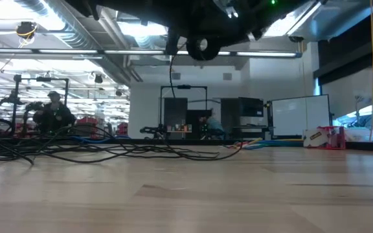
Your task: Coiling cords
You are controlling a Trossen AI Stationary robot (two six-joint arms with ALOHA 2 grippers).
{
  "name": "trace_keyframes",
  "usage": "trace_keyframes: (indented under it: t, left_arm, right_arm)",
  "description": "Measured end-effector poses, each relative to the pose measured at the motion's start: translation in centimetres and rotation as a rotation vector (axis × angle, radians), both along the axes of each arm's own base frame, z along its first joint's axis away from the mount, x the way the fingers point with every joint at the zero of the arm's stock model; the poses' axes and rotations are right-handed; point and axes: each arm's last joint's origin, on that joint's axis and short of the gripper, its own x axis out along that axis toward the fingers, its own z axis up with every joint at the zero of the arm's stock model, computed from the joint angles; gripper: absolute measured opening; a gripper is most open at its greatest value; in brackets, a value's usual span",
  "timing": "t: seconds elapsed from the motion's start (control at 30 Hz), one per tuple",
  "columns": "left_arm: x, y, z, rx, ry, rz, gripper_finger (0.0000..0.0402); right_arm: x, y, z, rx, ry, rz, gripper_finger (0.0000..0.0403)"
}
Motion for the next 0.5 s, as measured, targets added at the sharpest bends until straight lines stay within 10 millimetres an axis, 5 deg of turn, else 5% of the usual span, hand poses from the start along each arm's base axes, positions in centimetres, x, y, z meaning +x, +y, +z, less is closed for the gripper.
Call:
trace_keyframes:
  t: [0.33,0.5]
  left_arm:
    - [-0.14,-0.09,-0.65,0.034,0.076,-0.005,0.0005]
    - [-0.19,-0.05,-0.84,0.037,0.098,-0.003,0.0044]
  right_arm:
    - [0.00,0.06,0.06,-0.034,0.035,0.018,0.0002]
    - [-0.07,0.04,-0.07,-0.055,0.059,0.014,0.0002]
